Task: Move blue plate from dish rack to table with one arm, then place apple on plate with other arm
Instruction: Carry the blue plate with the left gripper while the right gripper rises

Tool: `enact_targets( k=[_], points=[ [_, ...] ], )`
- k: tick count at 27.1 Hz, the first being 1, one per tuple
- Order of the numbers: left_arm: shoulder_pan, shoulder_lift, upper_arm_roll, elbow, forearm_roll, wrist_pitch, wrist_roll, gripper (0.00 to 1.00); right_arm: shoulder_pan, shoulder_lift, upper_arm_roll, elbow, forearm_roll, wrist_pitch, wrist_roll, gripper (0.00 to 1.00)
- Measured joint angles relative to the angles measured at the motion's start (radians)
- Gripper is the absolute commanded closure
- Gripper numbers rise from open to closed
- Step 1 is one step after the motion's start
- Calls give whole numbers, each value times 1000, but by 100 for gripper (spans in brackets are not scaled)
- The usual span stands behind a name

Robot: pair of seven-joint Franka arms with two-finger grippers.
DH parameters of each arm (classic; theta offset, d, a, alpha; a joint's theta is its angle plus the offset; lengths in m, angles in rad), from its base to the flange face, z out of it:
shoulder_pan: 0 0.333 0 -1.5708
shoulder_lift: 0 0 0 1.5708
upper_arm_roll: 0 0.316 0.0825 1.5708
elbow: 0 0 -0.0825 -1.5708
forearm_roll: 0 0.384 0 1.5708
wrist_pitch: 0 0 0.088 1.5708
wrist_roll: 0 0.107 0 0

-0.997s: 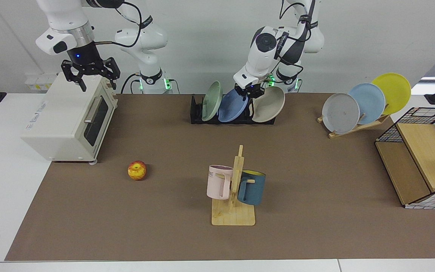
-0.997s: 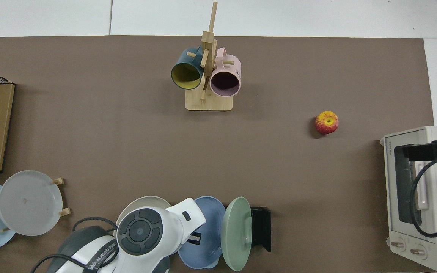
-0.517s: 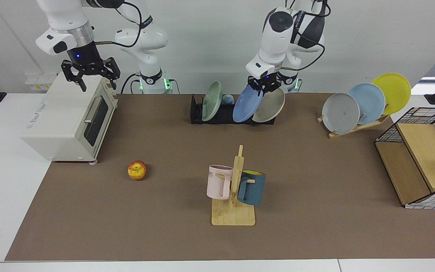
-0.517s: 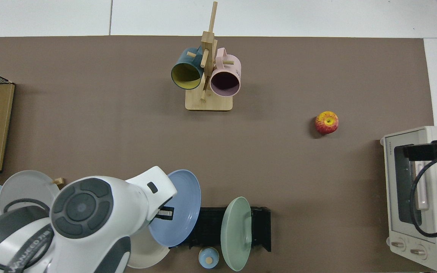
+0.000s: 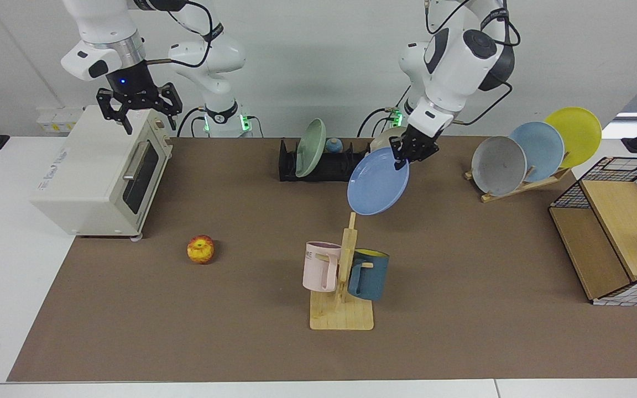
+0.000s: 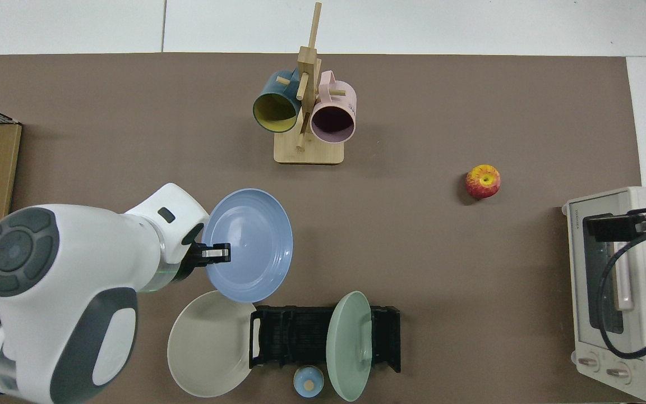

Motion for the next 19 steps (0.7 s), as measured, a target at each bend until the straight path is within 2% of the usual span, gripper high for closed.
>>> enact_targets(
  k=[6,11,19],
  points=[
    [11,109,-3,-1,-127,139,71,100,4,39,1,-26,3,84,0,0],
    [13,222,-6,0,-260,227,173,100,4,128,2,-48,52,207,0,0],
    [43,277,-7,0,-396,238,321,100,10,305,4,-56,72,398,0,0]
  ],
)
